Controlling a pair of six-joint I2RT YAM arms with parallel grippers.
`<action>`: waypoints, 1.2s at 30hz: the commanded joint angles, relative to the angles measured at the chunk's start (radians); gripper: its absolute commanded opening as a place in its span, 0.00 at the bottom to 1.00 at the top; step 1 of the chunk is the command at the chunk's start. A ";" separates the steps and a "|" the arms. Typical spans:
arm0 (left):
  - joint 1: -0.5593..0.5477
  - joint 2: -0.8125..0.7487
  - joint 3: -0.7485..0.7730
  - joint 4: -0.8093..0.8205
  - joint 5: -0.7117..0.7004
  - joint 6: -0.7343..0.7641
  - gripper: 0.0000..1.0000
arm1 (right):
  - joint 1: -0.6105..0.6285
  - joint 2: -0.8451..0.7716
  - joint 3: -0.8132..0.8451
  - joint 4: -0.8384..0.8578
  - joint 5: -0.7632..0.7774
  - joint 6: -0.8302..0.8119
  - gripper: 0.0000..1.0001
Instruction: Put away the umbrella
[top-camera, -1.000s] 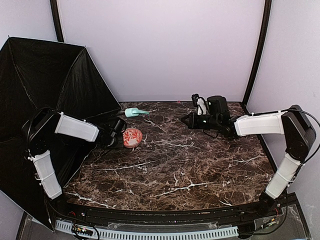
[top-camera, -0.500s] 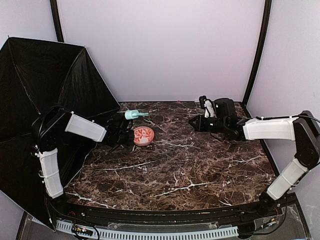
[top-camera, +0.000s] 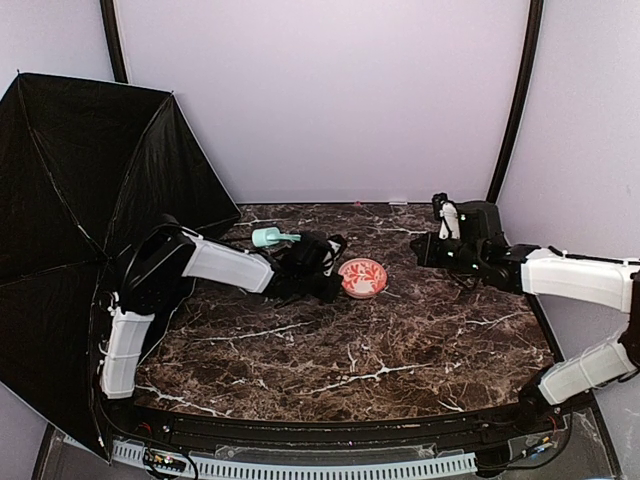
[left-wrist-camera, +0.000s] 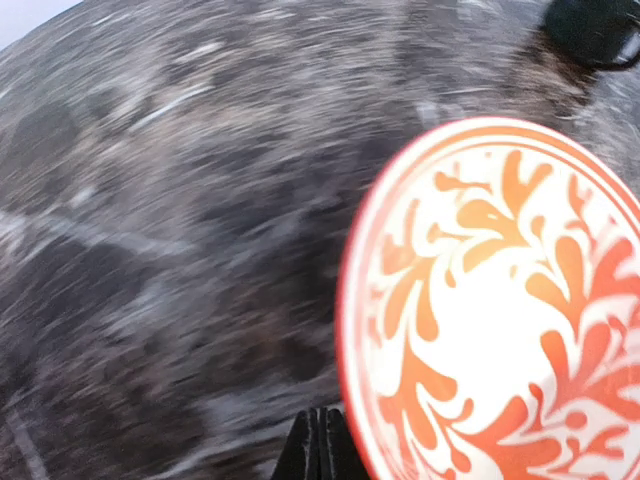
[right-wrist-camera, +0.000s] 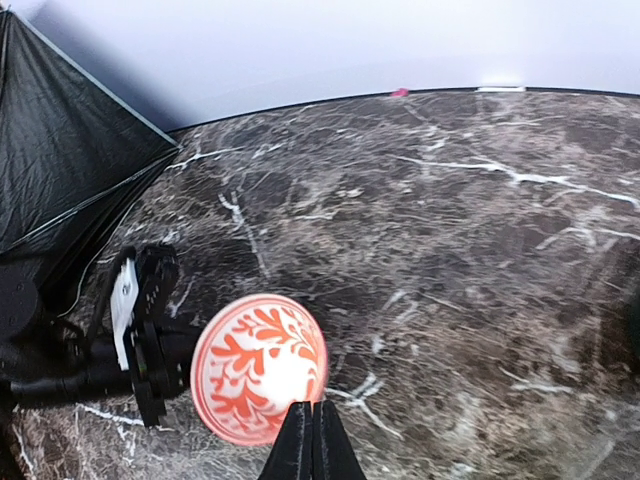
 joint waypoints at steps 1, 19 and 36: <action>-0.071 0.065 0.141 -0.044 0.073 0.082 0.00 | -0.013 -0.071 -0.031 -0.087 0.103 0.005 0.01; 0.104 -0.155 -0.171 -0.130 -0.177 0.036 0.00 | 0.173 0.296 0.222 -0.025 0.112 0.009 0.00; 0.172 -0.267 -0.276 -0.147 -0.242 0.049 0.00 | 0.299 0.925 0.851 -0.486 0.739 -0.084 0.00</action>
